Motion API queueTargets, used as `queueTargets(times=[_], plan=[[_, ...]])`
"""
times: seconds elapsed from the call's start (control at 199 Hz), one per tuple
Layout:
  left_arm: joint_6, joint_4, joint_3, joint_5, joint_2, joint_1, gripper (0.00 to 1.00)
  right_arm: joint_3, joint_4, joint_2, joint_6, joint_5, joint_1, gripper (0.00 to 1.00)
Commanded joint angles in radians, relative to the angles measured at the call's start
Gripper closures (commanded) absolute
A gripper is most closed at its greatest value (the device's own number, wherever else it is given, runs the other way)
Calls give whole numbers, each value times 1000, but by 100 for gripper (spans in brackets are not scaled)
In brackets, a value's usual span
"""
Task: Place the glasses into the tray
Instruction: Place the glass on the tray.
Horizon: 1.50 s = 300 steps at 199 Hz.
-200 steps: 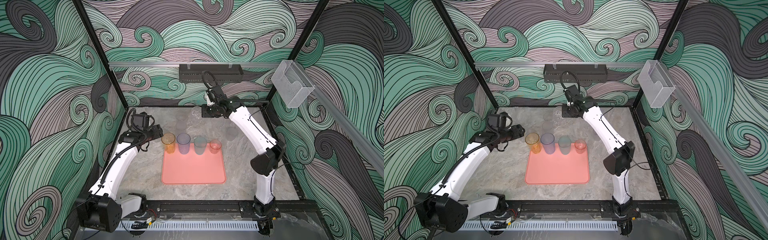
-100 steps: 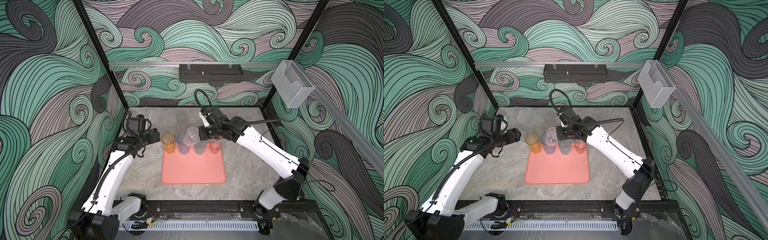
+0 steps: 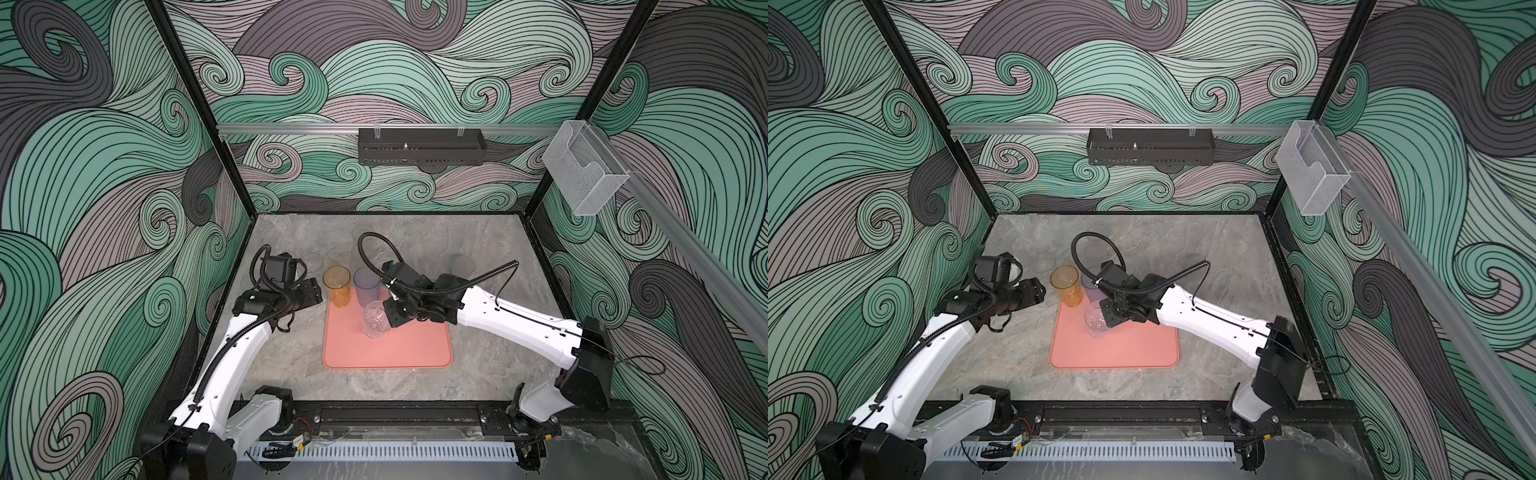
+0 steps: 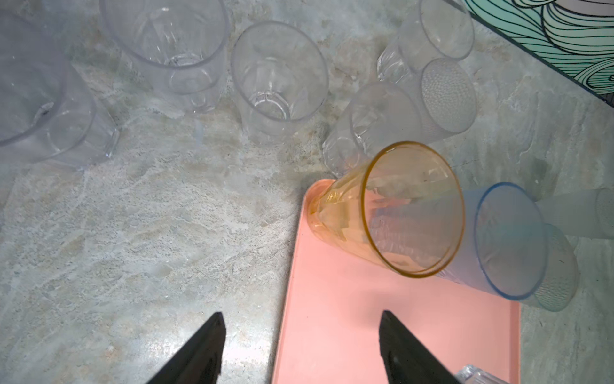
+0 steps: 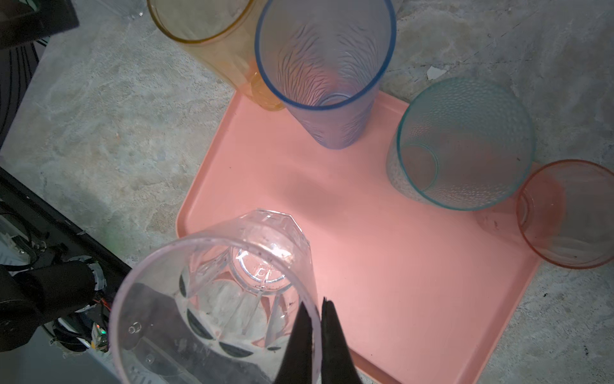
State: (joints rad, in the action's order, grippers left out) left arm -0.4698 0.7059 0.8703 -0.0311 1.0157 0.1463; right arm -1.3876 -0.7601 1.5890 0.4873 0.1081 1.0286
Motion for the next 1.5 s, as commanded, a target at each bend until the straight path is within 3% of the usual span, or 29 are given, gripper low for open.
queueTargets(times=[0.0, 0.226, 0.486, 0.877, 1.168, 1.499], plan=[[-46, -45, -27, 0, -26, -1, 25, 0, 68, 39, 12, 42, 16, 100], [-65, -81, -77, 16, -26, -1, 25, -73, 63, 166, 7, 89, 62, 100], [-68, 3, -37, 209, -32, -1, 26, -216, 41, 332, 4, 140, 97, 100], [-45, -7, -40, 220, -32, -1, 25, -425, -6, 522, -14, 163, 108, 100], [-41, -20, -44, 211, -25, -1, 25, -471, -22, 575, -12, 167, 109, 100], [-37, -29, -33, 205, -11, -1, 25, -448, 29, 518, -39, 106, 107, 81]])
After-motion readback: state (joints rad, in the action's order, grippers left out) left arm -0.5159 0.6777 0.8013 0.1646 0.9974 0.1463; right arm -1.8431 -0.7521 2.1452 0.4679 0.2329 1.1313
